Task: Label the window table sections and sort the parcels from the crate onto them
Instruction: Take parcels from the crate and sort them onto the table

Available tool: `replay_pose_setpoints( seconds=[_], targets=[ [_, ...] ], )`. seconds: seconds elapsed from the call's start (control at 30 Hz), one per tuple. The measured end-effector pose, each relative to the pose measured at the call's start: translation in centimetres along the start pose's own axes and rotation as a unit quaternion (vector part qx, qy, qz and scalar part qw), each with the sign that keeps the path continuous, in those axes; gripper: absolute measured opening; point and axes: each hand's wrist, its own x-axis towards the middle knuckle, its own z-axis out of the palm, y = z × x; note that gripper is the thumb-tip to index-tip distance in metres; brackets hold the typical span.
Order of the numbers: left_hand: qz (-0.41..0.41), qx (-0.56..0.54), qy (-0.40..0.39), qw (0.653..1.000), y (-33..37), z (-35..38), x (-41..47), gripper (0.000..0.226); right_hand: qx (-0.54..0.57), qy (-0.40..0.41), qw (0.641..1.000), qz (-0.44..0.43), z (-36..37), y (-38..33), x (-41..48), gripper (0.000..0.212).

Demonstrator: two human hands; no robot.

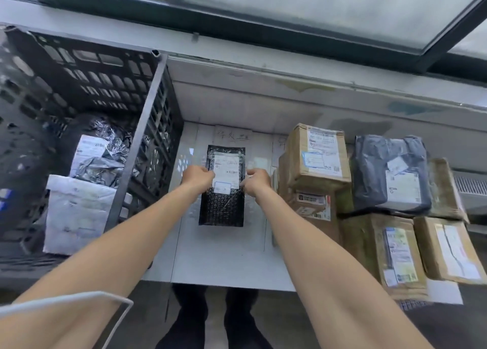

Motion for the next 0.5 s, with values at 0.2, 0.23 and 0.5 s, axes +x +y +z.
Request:
replay_pose_setpoints(
  seconds=[0.2, 0.23, 0.5],
  targets=[
    [0.058, 0.015, -0.006, 0.998, 3.2, -2.1, -0.9, 0.009, -0.055, -0.020, 0.998, -0.024, -1.0, -2.0, -1.2, 0.047],
    [0.095, 0.006, 0.014, 0.995, 4.5, -3.0, -1.2, 0.014, -0.046, -0.010, 0.998, -0.037, -1.2, -3.2, -1.5, 0.045],
    [0.292, -0.058, 0.215, 0.930, 13.2, -15.8, -4.6, 0.029, -0.007, 0.117, 0.947, -0.298, -0.6, -17.7, -7.4, 0.042]
  ],
)
